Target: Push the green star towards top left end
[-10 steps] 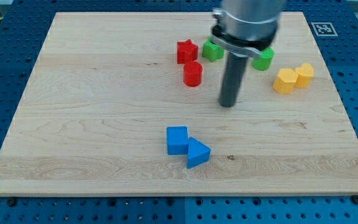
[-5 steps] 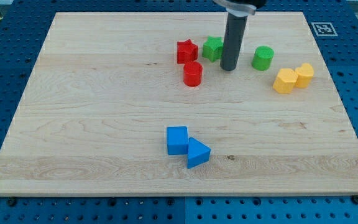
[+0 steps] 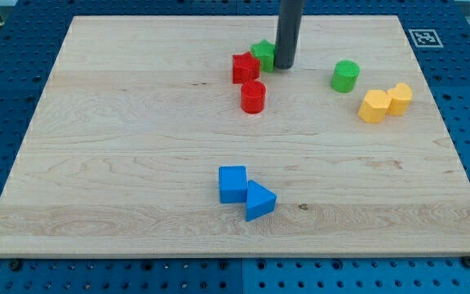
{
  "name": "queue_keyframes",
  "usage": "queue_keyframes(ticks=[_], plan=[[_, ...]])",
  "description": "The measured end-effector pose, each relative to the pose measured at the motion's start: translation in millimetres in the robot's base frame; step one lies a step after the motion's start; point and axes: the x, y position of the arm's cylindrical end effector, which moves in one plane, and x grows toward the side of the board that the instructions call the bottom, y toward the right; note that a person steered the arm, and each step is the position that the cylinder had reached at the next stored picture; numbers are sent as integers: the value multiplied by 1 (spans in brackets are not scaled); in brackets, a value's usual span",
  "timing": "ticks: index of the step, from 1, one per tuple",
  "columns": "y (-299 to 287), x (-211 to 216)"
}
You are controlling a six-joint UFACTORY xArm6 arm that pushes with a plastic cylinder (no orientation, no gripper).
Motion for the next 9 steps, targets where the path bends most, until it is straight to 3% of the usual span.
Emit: queue_keyframes(ticks=[5,9], plan=[[-172,-39],[-226,-40]])
